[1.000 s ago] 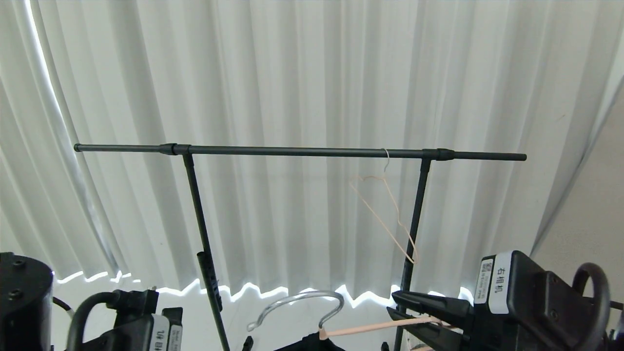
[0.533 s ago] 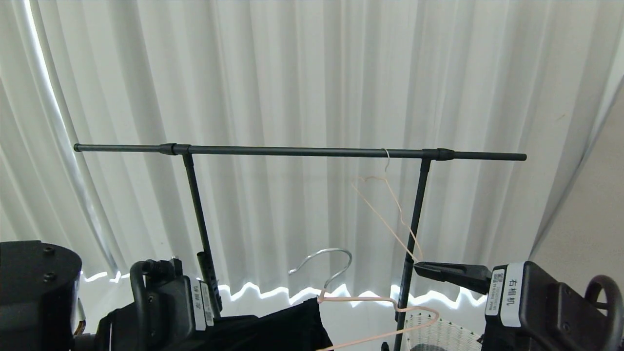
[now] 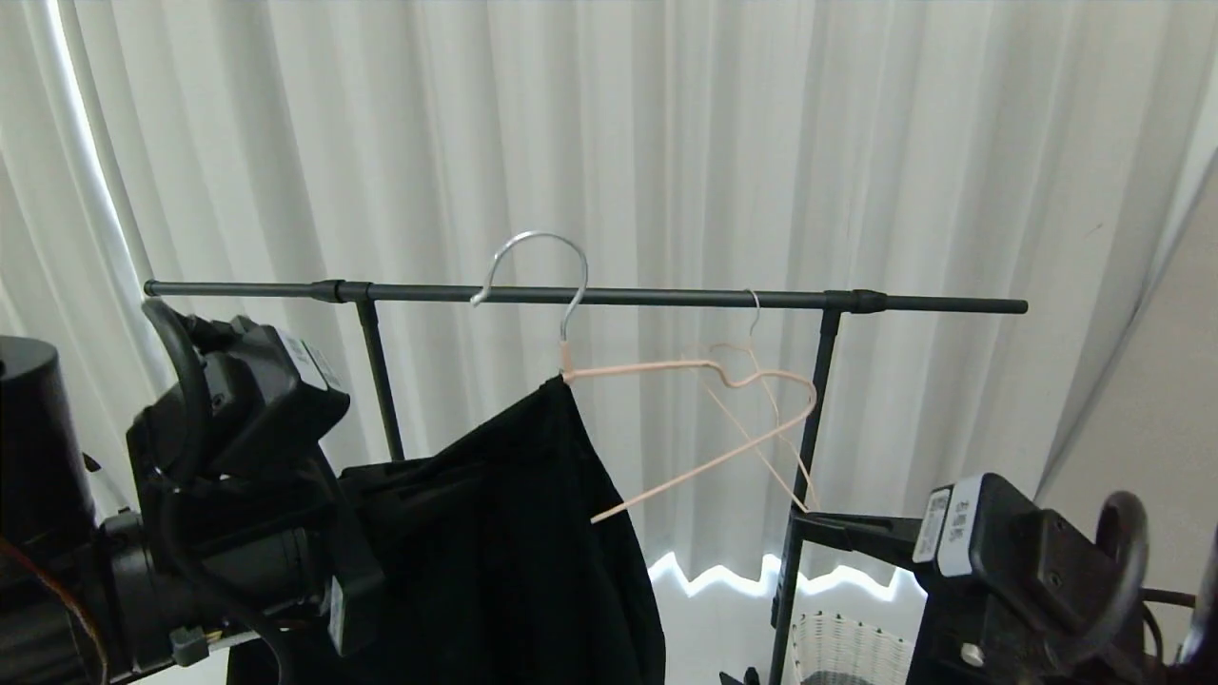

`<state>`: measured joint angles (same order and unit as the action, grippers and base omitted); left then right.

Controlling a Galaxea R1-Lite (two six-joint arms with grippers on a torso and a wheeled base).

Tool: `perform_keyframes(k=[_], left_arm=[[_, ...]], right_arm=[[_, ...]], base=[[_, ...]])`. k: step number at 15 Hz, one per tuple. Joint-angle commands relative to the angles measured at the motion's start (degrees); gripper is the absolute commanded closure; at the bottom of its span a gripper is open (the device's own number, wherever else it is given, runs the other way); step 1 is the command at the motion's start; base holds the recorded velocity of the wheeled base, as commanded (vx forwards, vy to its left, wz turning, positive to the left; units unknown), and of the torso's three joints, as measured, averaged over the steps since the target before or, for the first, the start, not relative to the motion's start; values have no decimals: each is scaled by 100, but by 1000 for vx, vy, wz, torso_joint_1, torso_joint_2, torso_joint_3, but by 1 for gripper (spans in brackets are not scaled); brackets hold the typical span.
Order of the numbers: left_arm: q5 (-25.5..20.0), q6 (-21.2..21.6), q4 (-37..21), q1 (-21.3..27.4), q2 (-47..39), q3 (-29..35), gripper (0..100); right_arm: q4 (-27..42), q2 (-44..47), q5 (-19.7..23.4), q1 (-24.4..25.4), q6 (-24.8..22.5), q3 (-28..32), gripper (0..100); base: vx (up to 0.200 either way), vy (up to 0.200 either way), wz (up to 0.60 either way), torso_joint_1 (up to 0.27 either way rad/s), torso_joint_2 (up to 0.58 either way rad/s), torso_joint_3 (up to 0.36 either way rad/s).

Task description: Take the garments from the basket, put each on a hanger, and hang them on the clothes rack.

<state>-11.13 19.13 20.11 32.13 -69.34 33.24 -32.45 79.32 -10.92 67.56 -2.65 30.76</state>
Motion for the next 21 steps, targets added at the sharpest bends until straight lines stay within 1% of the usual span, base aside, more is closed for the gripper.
perform_keyframes(k=[1,2,3,4,5,6,7,12,15,17,18,20,21], left_arm=[[-3,-67,1,3,-97,385,100],[-3,-67,1,3,-115,490,100],[-12,-58,1,3,-115,516,100],[-12,-41,1,30,-106,516,100],[-12,-32,1,39,-115,516,100],[-12,-32,1,39,-124,516,100],[-12,-32,1,47,-124,516,100],[-21,-41,1,241,-124,525,100],[-21,-58,1,232,-150,516,100],[-21,-58,1,232,-141,516,100],[-21,-58,10,232,-168,525,100],[-21,-58,10,232,-203,587,100],[-21,-58,10,232,-194,596,100]], right_arm=[[-7,531,-24,3,502,563,0],[-7,821,-200,3,906,888,0],[-7,1068,-490,-15,1240,1161,0],[-7,1419,-920,-41,1794,1565,0],[2,1630,-1175,-94,2128,1785,0],[-7,1718,-1290,-129,2348,1943,0],[2,1736,-1298,-138,2462,2004,0],[-7,1815,-1325,-147,2515,2083,0],[-7,1797,-1439,-322,2523,2092,0],[-7,1788,-1439,-340,2515,2127,0],[2,1806,-1439,-278,2515,2145,0],[11,1823,-1439,73,2515,2101,0],[11,1832,-1439,143,2515,2083,0]], base=[[0,0,0,0,0,0],[0,0,0,0,0,0],[0,0,0,0,0,0],[0,0,0,0,0,0],[0,0,0,0,0,0],[0,0,0,0,0,0],[0,0,0,0,0,0],[0,0,0,0,0,0],[0,0,0,0,0,0],[0,0,0,0,0,0],[0,0,0,0,0,0],[0,0,0,0,0,0],[0,0,0,0,0,0]])
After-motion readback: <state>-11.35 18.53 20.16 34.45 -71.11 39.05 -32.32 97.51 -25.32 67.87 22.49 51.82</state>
